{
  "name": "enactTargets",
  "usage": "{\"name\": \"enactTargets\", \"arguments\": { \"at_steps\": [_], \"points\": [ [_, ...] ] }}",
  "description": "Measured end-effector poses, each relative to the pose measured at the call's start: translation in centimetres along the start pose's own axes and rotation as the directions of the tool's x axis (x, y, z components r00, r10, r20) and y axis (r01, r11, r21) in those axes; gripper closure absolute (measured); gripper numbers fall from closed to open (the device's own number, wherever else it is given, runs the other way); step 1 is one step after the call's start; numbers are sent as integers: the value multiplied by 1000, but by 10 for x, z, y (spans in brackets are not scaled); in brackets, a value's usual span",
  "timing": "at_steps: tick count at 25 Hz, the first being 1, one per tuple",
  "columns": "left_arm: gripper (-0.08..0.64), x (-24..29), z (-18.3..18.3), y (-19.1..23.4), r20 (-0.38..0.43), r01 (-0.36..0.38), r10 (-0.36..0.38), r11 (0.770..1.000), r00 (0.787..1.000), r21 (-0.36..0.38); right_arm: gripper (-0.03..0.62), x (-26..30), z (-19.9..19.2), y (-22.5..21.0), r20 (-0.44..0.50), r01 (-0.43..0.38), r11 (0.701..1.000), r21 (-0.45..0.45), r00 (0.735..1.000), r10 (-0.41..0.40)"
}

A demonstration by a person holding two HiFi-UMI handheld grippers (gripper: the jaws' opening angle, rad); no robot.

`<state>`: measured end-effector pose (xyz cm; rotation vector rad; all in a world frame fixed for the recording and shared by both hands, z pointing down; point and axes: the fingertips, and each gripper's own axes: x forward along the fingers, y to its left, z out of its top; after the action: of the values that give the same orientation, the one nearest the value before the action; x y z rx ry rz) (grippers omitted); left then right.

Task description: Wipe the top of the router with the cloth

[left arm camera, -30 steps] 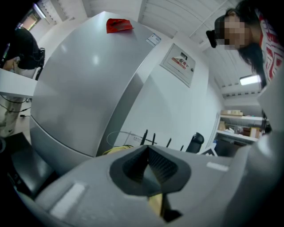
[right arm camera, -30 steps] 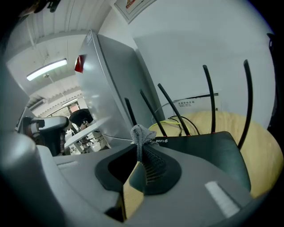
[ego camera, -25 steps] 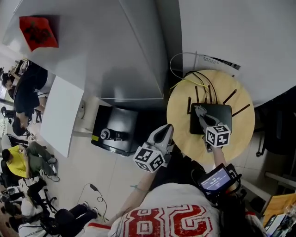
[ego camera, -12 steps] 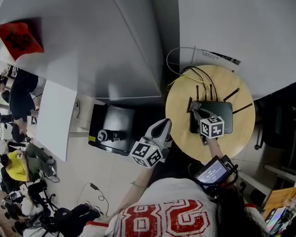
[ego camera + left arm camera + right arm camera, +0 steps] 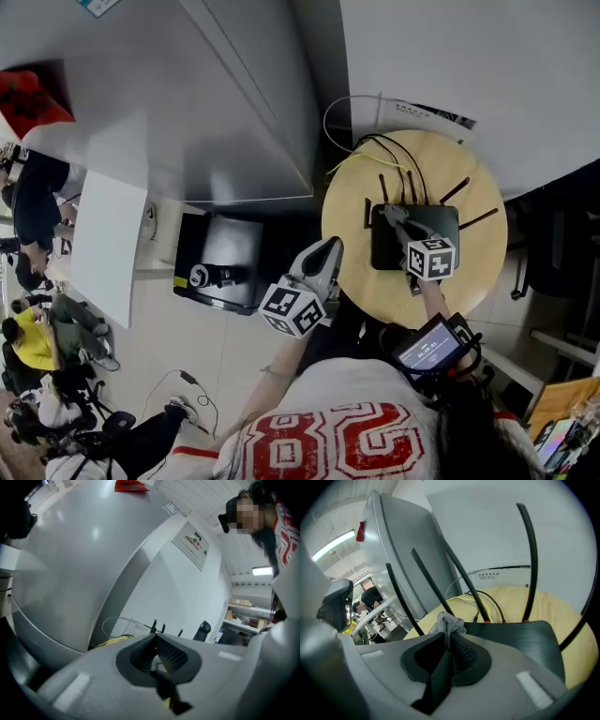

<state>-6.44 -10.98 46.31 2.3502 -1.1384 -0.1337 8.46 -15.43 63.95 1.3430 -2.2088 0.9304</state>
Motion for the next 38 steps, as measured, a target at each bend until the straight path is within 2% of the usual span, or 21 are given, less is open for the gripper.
{"name": "enactTargets", "arguments": {
  "at_steps": [6,16,22,25,28,32,38],
  "points": [
    [558,14,-10,-16,-14,-2,2,1000,1000,-4,557,-27,-2,-44,7,73,996,49,997,-73],
    [558,45,-19,-47,-13,54,-54,999,998,-10,557,-76,-15,-115,4,202,975,98,979,-203],
    [558,51,-22,-58,-12,62,-62,998,998,-14,557,-95,-21,-139,1,241,964,117,970,-243],
    [558,48,-23,-51,-11,51,-52,999,999,-18,557,-95,-22,-136,2,244,962,123,969,-246],
    [558,39,-24,-40,-6,27,-28,999,1000,-21,557,-84,-15,-105,22,191,975,112,981,-194],
    [558,34,-18,-33,1,-2,2,1000,1000,-26,557,-58,2,-46,43,61,996,58,997,-63],
    [558,18,-15,-28,23,-34,35,999,999,-10,557,-23,0,26,-24,-111,993,-30,994,110]
  ]
}}
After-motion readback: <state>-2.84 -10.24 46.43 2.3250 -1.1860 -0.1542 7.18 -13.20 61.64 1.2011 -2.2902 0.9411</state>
